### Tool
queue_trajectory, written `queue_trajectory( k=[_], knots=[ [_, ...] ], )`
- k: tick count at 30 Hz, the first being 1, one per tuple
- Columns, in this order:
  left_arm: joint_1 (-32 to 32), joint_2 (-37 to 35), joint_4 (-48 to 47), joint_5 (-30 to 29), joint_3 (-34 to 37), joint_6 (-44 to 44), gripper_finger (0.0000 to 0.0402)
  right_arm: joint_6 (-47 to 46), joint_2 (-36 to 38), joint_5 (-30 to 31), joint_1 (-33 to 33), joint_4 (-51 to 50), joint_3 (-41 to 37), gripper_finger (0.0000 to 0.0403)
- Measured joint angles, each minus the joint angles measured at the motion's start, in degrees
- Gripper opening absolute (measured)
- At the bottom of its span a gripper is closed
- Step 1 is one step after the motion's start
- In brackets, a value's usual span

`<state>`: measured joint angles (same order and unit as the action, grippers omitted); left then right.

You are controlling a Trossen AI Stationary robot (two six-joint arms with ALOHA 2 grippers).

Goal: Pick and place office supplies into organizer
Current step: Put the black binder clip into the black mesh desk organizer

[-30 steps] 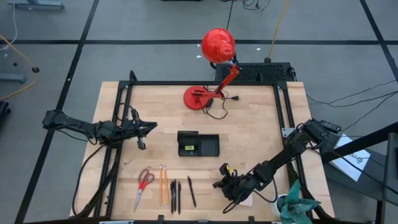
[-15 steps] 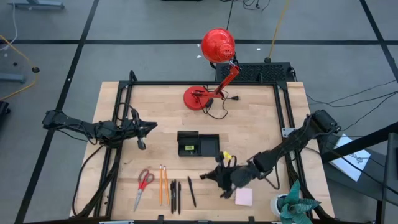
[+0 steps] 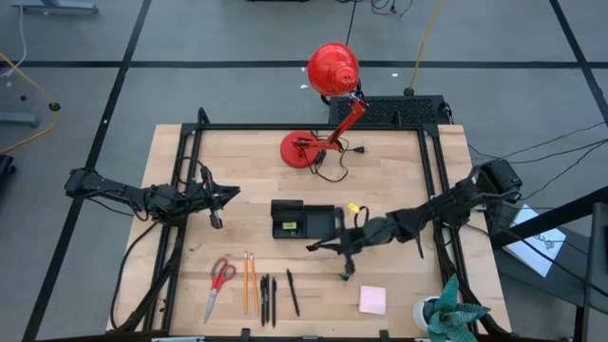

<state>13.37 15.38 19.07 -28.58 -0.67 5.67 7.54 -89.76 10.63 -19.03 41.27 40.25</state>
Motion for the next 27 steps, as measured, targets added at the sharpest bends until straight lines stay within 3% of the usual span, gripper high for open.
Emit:
queue_trajectory(
  k=[6, 11, 15, 20, 27],
  knots=[
    [0.0, 0.0, 0.0, 0.0, 0.0, 0.9, 0.0042, -4.1, 0.0, -0.4, 0.7, 8.8, -7.2, 0.0000],
    [0.0, 0.0, 0.0, 0.0, 0.0, 1.2, 0.0042, -5.4, -0.1, 0.0, 1.4, 9.5, -8.3, 0.0000],
    [0.0, 0.0, 0.2, 0.0, 0.0, 1.2, 0.0042, -5.3, -2.9, 2.8, 2.2, 8.9, -4.6, 0.0000],
    [0.0, 0.0, 0.5, 0.0, 0.0, 1.3, 0.0042, -4.8, -10.7, 4.0, 2.7, 1.0, 5.1, 0.0000],
    [0.0, 0.0, 0.2, 0.0, 0.0, 1.3, 0.0042, -0.1, -18.4, 14.8, 2.4, -8.6, 16.5, 0.0000]
  ],
)
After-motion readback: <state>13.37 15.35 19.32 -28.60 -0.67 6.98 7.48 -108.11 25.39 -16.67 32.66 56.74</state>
